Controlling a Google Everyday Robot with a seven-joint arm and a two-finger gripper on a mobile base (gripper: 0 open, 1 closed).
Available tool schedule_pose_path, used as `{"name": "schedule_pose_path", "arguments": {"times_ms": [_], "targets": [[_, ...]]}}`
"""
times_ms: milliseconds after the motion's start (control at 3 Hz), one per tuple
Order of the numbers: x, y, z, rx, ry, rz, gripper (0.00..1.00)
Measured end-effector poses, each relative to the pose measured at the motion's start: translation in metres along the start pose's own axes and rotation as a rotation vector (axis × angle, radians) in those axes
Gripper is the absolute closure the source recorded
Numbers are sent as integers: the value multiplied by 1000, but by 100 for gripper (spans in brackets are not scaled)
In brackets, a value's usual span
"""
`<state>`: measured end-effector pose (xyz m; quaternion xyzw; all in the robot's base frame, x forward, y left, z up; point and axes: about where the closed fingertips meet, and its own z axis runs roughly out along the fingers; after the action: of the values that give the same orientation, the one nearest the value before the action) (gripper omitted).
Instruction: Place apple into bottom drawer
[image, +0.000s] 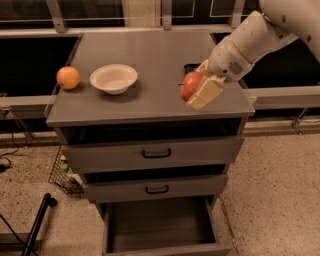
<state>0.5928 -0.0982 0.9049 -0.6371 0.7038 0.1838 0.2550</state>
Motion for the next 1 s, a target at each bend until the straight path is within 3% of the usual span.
{"name": "schedule_pose_path", "arguments": {"times_ms": [1000], "targets": [[42,81,8,-22,-66,2,100]]}}
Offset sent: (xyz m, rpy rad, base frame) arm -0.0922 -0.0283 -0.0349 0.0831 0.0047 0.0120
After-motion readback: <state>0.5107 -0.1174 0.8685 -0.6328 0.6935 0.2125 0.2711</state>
